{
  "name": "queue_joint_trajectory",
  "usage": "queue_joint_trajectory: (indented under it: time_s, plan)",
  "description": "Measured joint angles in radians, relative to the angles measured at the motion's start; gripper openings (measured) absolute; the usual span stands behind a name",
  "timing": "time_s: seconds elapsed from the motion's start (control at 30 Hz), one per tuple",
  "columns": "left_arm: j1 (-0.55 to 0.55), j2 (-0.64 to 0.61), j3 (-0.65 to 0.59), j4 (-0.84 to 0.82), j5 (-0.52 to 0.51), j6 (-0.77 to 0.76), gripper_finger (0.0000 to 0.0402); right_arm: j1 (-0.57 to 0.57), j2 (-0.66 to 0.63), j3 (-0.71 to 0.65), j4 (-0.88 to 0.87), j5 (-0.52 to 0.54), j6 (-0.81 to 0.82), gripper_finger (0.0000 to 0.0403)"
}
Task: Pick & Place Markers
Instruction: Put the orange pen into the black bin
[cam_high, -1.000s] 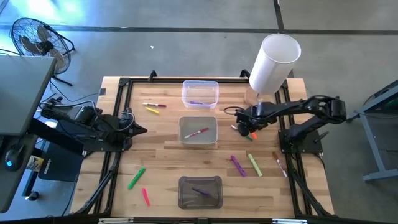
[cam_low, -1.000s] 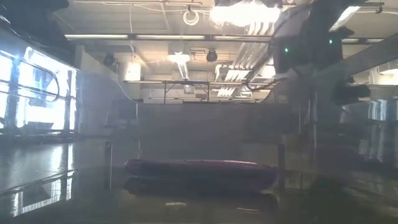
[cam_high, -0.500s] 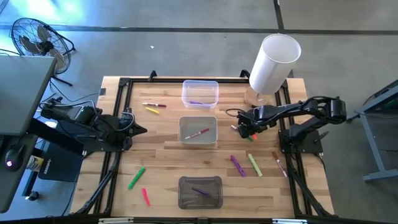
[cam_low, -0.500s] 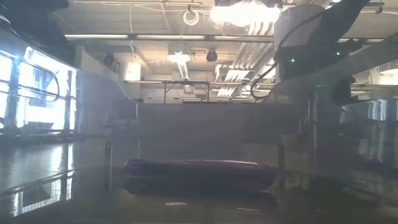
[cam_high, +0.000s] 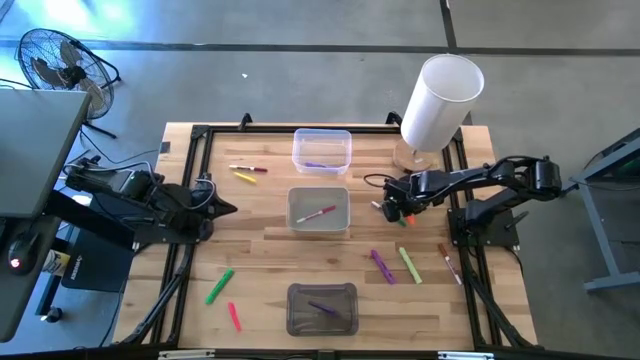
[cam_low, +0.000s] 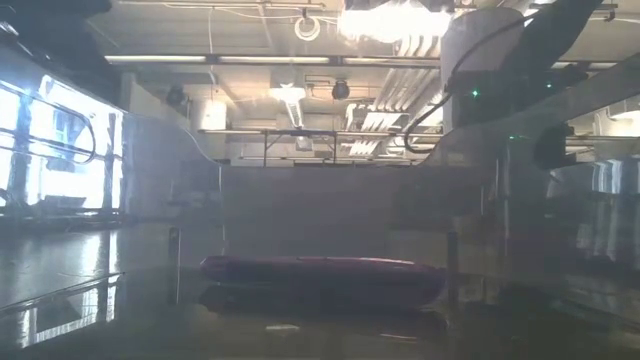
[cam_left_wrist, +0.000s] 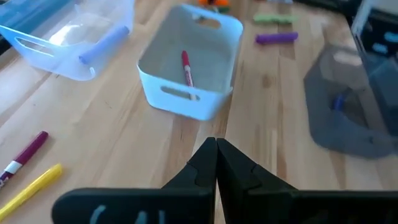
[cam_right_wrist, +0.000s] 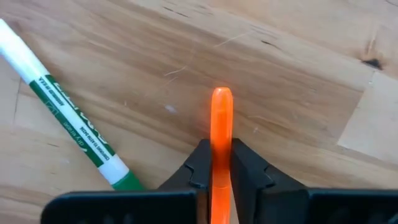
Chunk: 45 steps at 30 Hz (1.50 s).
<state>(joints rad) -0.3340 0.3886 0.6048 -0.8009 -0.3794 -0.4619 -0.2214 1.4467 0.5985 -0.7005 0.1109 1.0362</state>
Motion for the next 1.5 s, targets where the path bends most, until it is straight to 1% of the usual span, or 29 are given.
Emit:
queue_joint_trajectory:
  time_s: [0.13, 0.27, 0.47, 0.67, 0.8, 0.97, 1.1, 1.2, 1.4, 1.5]
  plan:
    - [0.0, 0.009, 0.001, 0.042, -0.072, -0.013, 0.0, 0.0, -0.002, 0.008, -0.01, -0.002, 0.013, 0.0023]
    - [0.0, 0.038, 0.001, 0.066, -0.077, 0.021, 0.0, 0.008, -0.036, 0.029, -0.057, 0.004, 0.027, 0.0023]
    - [0.0, 0.115, 0.001, 0.115, -0.076, 0.052, 0.0, 0.063, -0.154, 0.067, -0.144, 0.094, 0.121, 0.0023]
    - [0.0, 0.17, 0.001, 0.114, -0.076, 0.065, 0.0, 0.144, -0.278, 0.096, -0.159, 0.131, 0.201, 0.0023]
    - [0.0, 0.197, 0.001, 0.114, -0.077, 0.065, 0.0, 0.232, -0.336, 0.155, -0.154, 0.232, 0.213, 0.0023]
    - [0.0, 0.219, 0.001, 0.125, -0.077, 0.062, 0.0, 0.345, -0.36, 0.267, -0.151, 0.386, 0.208, 0.0023]
    - [0.0, 0.226, 0.001, 0.124, -0.078, 0.069, 0.0, 0.429, -0.332, 0.373, -0.122, 0.481, 0.143, 0.0023]
    - [0.0, 0.226, 0.001, 0.124, -0.078, 0.067, 0.0, 0.484, -0.282, 0.461, -0.076, 0.514, 0.062, 0.0023]
    - [0.0, 0.226, 0.001, 0.127, -0.077, 0.061, 0.0, 0.587, -0.098, 0.679, -0.026, 0.543, -0.107, 0.0023]
    - [0.0, 0.225, 0.001, 0.127, -0.076, 0.061, 0.0, 0.626, 0.019, 0.8, -0.027, 0.527, -0.176, 0.0023]
